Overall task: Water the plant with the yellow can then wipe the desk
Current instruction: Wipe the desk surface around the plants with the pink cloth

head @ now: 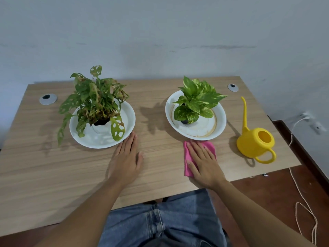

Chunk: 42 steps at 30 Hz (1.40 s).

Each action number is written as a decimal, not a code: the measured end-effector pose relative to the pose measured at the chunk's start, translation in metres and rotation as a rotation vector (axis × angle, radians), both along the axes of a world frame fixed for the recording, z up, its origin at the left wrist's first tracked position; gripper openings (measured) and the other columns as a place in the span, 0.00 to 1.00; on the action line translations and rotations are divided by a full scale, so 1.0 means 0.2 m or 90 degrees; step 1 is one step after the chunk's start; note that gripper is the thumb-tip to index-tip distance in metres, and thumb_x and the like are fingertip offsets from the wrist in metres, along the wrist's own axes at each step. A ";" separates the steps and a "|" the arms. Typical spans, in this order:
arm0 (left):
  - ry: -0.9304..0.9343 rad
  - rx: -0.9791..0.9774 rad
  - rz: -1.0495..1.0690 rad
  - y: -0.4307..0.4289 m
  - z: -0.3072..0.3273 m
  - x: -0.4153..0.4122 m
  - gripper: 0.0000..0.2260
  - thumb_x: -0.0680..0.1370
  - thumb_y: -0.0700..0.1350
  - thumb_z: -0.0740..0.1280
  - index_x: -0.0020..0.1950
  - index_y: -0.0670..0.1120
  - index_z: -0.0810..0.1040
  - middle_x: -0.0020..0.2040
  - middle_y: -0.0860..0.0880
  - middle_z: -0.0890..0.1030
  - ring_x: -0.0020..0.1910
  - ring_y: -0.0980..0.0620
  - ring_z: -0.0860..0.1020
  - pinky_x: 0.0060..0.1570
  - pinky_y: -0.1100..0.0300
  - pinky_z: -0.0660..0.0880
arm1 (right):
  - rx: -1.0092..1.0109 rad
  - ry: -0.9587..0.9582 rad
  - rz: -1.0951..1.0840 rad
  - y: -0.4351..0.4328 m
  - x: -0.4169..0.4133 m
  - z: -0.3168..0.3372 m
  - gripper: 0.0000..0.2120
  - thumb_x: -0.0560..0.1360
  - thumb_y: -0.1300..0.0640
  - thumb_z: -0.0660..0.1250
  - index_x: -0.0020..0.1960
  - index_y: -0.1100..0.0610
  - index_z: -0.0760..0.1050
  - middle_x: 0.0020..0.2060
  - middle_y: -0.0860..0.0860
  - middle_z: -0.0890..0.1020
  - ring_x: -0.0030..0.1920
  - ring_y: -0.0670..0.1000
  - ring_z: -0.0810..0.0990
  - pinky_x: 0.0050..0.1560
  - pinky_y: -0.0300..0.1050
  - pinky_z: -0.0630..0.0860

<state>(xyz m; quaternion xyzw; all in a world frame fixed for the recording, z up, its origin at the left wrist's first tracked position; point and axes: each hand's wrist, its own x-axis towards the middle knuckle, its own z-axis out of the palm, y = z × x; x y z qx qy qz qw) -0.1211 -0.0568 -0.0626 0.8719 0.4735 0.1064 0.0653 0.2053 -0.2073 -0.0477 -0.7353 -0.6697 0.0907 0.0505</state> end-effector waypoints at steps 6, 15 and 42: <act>0.012 -0.007 0.003 0.00 0.01 0.00 0.32 0.88 0.54 0.52 0.90 0.41 0.54 0.91 0.43 0.55 0.90 0.47 0.54 0.89 0.45 0.54 | 0.009 0.027 0.086 0.24 -0.33 0.00 0.34 0.90 0.39 0.50 0.92 0.48 0.47 0.91 0.46 0.48 0.91 0.48 0.44 0.89 0.58 0.49; 0.015 -0.027 -0.007 0.00 0.01 -0.01 0.32 0.89 0.55 0.51 0.91 0.42 0.51 0.92 0.44 0.52 0.91 0.48 0.51 0.89 0.46 0.52 | 0.016 0.064 0.132 0.28 -0.35 0.00 0.34 0.91 0.37 0.50 0.92 0.45 0.44 0.91 0.45 0.48 0.90 0.46 0.41 0.89 0.56 0.46; 0.015 -0.003 0.002 0.00 0.01 -0.01 0.32 0.89 0.54 0.52 0.90 0.41 0.54 0.91 0.43 0.55 0.90 0.48 0.53 0.89 0.47 0.52 | 0.013 -0.009 0.011 -0.04 0.03 0.02 0.33 0.90 0.38 0.51 0.92 0.45 0.48 0.91 0.45 0.52 0.90 0.47 0.46 0.89 0.58 0.51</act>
